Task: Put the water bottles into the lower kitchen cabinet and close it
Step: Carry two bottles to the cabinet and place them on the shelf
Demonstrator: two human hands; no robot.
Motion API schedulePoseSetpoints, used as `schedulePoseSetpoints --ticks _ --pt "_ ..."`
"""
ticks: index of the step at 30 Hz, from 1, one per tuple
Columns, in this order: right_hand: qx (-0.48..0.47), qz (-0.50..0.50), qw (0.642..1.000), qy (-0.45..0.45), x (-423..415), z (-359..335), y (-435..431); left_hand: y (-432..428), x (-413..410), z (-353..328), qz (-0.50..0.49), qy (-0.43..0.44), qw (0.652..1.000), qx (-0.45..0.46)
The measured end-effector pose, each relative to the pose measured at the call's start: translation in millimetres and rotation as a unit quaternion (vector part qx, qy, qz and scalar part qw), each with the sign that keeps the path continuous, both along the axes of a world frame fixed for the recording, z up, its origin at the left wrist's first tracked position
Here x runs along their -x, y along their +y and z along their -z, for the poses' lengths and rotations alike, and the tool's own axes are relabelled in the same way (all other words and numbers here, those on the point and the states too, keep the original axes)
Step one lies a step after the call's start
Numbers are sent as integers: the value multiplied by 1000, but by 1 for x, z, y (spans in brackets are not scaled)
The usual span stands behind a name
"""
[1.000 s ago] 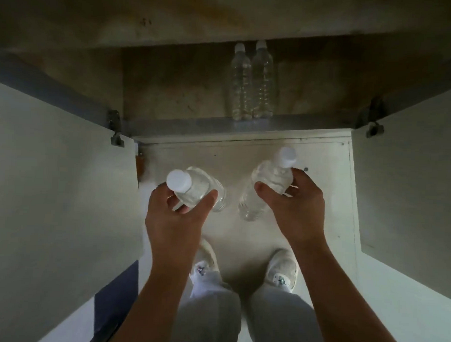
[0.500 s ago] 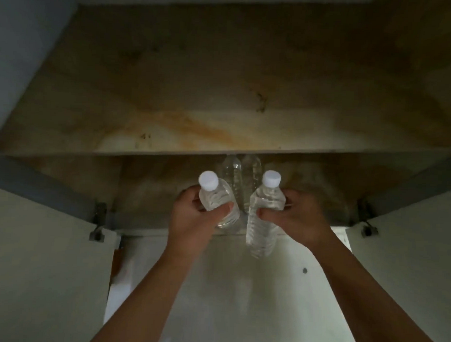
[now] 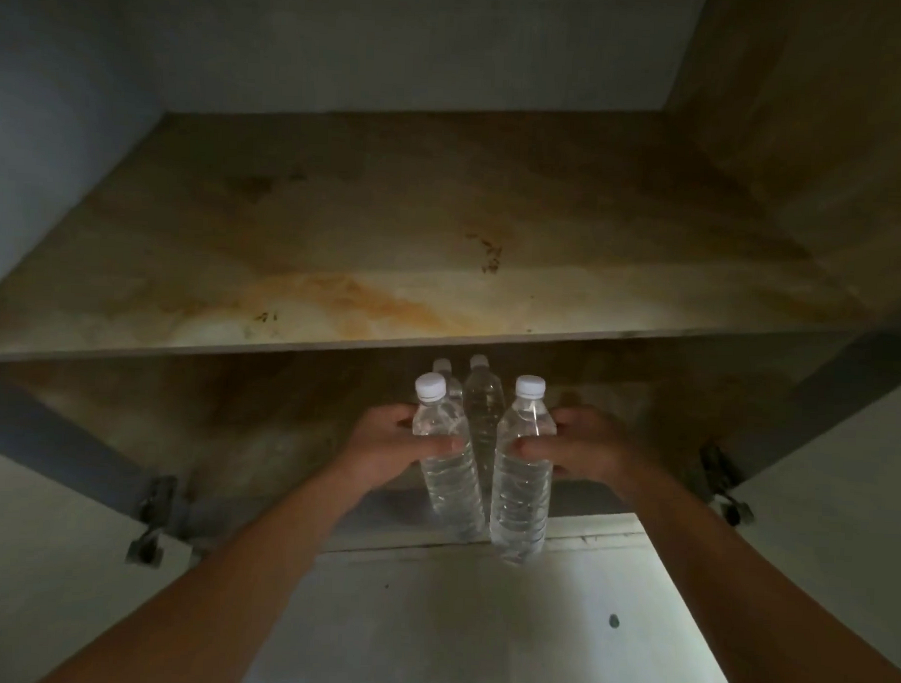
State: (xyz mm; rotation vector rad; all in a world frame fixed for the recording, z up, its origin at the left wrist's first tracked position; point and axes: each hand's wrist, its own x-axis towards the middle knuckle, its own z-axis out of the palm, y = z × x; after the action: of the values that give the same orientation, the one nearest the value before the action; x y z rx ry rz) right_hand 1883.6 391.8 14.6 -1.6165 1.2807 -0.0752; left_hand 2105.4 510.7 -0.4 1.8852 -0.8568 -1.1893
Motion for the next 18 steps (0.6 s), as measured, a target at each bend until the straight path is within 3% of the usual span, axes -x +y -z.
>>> schedulePoseSetpoints --ticks 11,18 --pt "-80 145 986 2 10 65 -14 20 -43 46 -81 71 991 -79" --pt "-9 172 984 38 1 99 -19 5 -44 77 -180 95 977 -58"
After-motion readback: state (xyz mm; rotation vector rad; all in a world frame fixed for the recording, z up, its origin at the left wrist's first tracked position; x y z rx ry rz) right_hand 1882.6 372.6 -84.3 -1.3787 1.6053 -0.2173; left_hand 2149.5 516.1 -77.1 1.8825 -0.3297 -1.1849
